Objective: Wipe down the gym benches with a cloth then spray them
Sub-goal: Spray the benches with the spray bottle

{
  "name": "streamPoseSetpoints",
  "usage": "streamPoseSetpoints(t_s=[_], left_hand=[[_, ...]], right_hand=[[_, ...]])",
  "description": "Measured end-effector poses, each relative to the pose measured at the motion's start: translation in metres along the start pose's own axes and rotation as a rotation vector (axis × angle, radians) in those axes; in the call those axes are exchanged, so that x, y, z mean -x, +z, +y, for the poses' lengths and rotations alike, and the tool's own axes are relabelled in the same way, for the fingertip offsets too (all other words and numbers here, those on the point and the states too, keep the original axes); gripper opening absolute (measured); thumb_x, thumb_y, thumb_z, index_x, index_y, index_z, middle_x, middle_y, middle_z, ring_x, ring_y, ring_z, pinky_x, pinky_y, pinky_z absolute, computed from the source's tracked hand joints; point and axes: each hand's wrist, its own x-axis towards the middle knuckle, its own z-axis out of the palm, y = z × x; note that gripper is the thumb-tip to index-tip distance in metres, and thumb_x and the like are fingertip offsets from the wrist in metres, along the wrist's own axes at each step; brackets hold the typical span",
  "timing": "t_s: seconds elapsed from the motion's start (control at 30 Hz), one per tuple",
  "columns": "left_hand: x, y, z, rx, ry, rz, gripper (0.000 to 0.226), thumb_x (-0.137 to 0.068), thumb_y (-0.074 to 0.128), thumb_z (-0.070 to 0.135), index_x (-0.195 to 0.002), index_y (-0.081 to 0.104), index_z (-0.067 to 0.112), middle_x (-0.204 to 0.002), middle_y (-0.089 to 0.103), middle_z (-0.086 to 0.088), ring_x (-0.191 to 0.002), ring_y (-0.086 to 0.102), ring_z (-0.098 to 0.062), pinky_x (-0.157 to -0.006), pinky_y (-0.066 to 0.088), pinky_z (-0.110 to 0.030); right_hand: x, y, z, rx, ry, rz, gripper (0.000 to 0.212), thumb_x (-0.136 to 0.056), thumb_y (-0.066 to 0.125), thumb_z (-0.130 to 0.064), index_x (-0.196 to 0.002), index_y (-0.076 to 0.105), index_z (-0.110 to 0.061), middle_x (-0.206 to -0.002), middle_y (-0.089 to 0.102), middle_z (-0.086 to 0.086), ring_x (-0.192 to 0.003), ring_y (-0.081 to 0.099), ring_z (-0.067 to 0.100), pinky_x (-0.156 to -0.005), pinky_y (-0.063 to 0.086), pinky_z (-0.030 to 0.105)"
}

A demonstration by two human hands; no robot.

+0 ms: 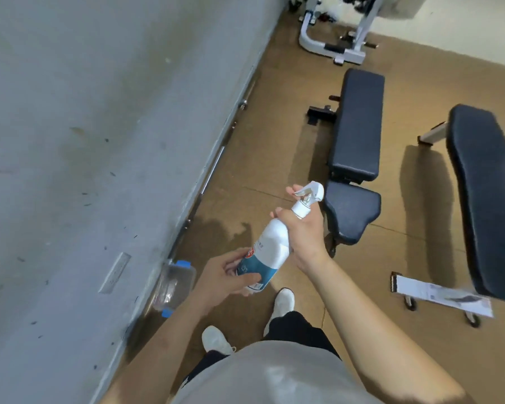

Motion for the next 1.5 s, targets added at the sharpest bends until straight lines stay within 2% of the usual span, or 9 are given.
streamPoseSetpoints(t_s=[0.13, 0.37, 0.57, 0.73, 0.87, 1.0, 1.17, 1.33, 1.5], left_hand=[[-0.050, 0.061, 0.035, -0.143, -0.011, 0.034, 0.035, -0.081, 0.084, 0.016, -0.110, 0.075, 0.034, -0.117, 0.072, 0.011, -0.112, 0.067, -0.011, -0.099, 0.058, -0.042], [-0.136, 0.165, 0.077, -0.418, 0.021, -0.256, 0.074, -0.069, 0.094, 0.033, -0.132, 0.054, 0.038, -0.129, 0.059, 0.021, -0.115, 0.060, -0.003, -0.081, 0.057, -0.014], [-0.178, 0.213, 0.105, -0.475, 0.065, -0.363, 0.061, -0.071, 0.093, 0.033, -0.123, 0.063, 0.033, -0.118, 0.068, 0.020, -0.105, 0.067, 0.003, -0.072, 0.055, -0.011], [-0.200, 0.248, 0.108, -0.547, 0.047, -0.456, 0.061, -0.065, 0.095, 0.043, -0.118, 0.066, 0.035, -0.116, 0.071, 0.019, -0.109, 0.068, -0.002, -0.085, 0.061, -0.021], [-0.220, 0.265, 0.110, -0.675, 0.052, -0.546, 0.070, -0.063, 0.092, 0.052, -0.123, 0.063, 0.031, -0.120, 0.068, 0.016, -0.108, 0.067, -0.003, -0.090, 0.061, -0.025], [-0.223, 0.282, 0.122, -0.811, 0.134, -0.780, 0.056, -0.075, 0.087, 0.048, -0.118, 0.068, 0.019, -0.113, 0.075, 0.009, -0.100, 0.072, -0.003, -0.087, 0.063, -0.032], [-0.226, 0.303, 0.116, -0.763, 0.042, -0.730, 0.053, -0.065, 0.095, 0.040, -0.106, 0.069, 0.018, -0.100, 0.077, 0.011, -0.091, 0.073, 0.000, -0.086, 0.063, -0.032], [-0.220, 0.339, 0.105, -0.784, -0.006, -0.735, 0.048, -0.062, 0.095, 0.044, -0.097, 0.067, 0.026, -0.089, 0.075, 0.017, -0.085, 0.073, 0.002, -0.083, 0.064, -0.034], [-0.214, 0.387, 0.097, -0.854, 0.031, -0.686, 0.062, -0.059, 0.088, 0.062, -0.105, 0.066, 0.027, -0.097, 0.074, 0.016, -0.089, 0.071, 0.000, -0.080, 0.062, -0.032]], right_hand=[[-0.033, -0.074, -0.012, 0.165, -0.009, 0.173, 0.052, -0.084, 0.074, -0.019, -0.129, 0.051, -0.032, -0.130, 0.059, -0.012, -0.114, 0.061, 0.012, -0.105, 0.051, 0.044], [-0.088, -0.177, -0.022, -0.068, 0.188, 0.496, 0.020, -0.090, 0.074, -0.036, -0.088, 0.061, -0.020, -0.090, 0.072, 0.007, -0.089, 0.075, 0.026, -0.083, 0.059, 0.044], [-0.117, -0.232, -0.040, -0.258, 0.130, 0.507, 0.040, -0.086, 0.078, -0.016, -0.121, 0.060, -0.022, -0.100, 0.071, -0.001, -0.083, 0.074, 0.022, -0.072, 0.060, 0.039], [-0.127, -0.265, -0.038, -0.163, 0.117, 0.680, 0.023, -0.089, 0.073, -0.014, -0.110, 0.063, -0.010, -0.097, 0.069, 0.005, -0.066, 0.066, 0.002, -0.065, 0.054, 0.027], [-0.126, -0.287, -0.028, -0.205, 0.166, 0.806, 0.012, -0.091, 0.072, -0.012, -0.093, 0.061, -0.015, -0.088, 0.070, 0.013, -0.068, 0.071, 0.016, -0.068, 0.059, 0.034], [-0.120, -0.302, -0.024, -0.202, 0.172, 0.846, 0.039, -0.090, 0.074, -0.009, -0.125, 0.059, -0.013, -0.118, 0.069, -0.003, -0.079, 0.073, 0.021, -0.076, 0.063, 0.040], [-0.121, -0.318, -0.026, -0.186, 0.227, 0.952, 0.015, -0.090, 0.073, -0.009, -0.093, 0.059, -0.011, -0.077, 0.068, 0.007, -0.064, 0.070, 0.019, -0.077, 0.061, 0.050], [-0.120, -0.350, -0.022, -0.143, 0.227, 0.896, 0.023, -0.088, 0.069, 0.002, -0.107, 0.062, -0.009, -0.092, 0.070, 0.004, -0.068, 0.069, 0.021, -0.077, 0.061, 0.045], [-0.122, -0.403, -0.007, -0.109, 0.251, 0.848, 0.016, -0.088, 0.066, 0.006, -0.089, 0.060, -0.009, -0.080, 0.067, 0.011, -0.059, 0.068, 0.024, -0.067, 0.056, 0.043]])
